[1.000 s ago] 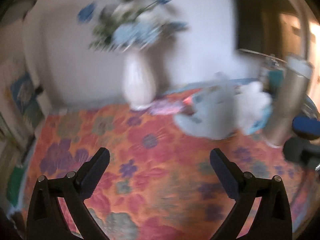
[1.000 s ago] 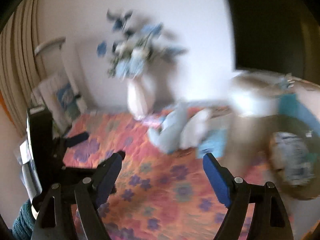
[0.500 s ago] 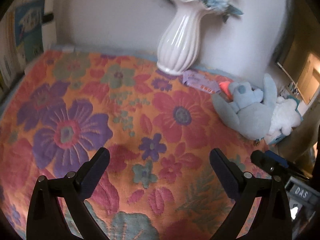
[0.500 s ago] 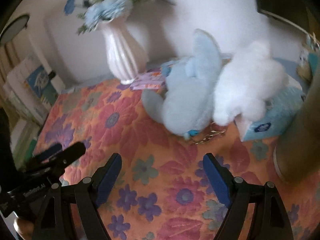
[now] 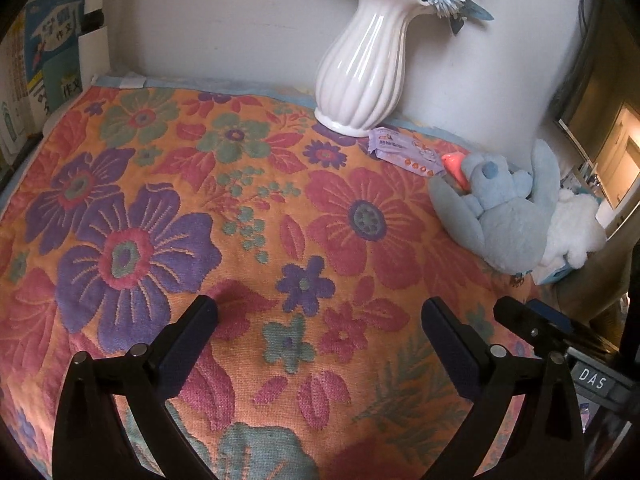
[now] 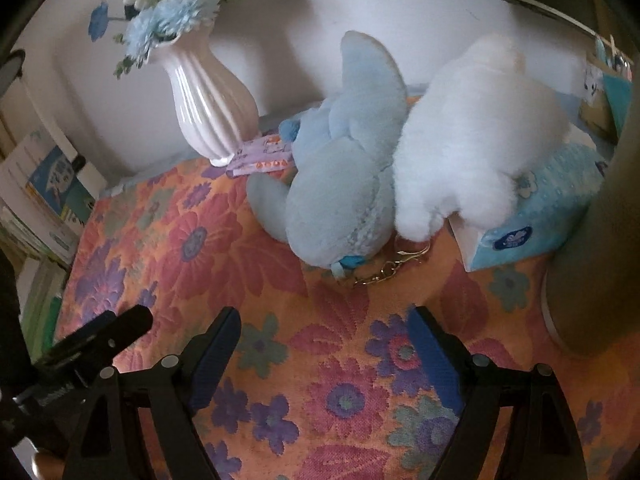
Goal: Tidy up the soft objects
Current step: 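Return both open grippers to the bedspread, then grasp the pink cartoon wipes packet with the left gripper while the right grasps the blue plush bunny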
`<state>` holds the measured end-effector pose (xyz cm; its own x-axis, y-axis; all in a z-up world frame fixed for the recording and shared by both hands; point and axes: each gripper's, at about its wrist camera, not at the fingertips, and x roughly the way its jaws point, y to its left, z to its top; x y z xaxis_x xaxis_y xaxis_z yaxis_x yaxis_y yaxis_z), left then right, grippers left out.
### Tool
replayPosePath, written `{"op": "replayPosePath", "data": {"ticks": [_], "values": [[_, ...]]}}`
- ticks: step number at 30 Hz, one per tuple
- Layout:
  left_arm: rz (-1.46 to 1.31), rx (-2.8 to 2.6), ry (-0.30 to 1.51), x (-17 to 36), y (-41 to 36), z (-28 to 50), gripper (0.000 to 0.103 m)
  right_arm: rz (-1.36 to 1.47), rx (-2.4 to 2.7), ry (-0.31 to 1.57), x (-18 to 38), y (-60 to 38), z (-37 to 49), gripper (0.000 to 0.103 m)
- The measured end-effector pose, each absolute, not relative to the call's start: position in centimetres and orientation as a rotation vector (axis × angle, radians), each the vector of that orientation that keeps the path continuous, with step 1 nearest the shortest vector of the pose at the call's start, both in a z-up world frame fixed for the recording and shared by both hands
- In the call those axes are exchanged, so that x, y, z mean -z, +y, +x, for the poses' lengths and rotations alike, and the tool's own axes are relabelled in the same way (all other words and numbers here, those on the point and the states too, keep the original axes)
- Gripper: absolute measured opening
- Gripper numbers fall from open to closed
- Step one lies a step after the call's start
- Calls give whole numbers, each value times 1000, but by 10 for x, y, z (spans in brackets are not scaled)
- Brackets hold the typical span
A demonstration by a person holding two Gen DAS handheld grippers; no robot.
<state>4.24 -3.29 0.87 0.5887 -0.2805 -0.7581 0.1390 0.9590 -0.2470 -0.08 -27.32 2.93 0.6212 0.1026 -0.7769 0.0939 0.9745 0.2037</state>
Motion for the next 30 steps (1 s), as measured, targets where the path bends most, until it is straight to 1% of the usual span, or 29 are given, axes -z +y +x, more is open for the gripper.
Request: {"op": "replayPosePath", "data": {"ticks": [4, 17, 23, 27, 30], "values": [[-174, 248, 908, -9, -33, 43, 102, 227, -7, 907, -29, -272, 0, 89], [-213, 259, 901, -10, -29, 44, 102, 222, 1, 906, -29, -273, 1, 90], [-264, 327, 945, -12, -25, 42, 100, 277, 55, 843, -37, -285, -13, 90], [-285, 457, 977, -41, -29, 41, 101, 304, 58, 829, -44, -291, -24, 90], [-250, 561, 1008, -62, -43, 65, 101, 371, 3, 831, -56, -293, -22, 90]]}}
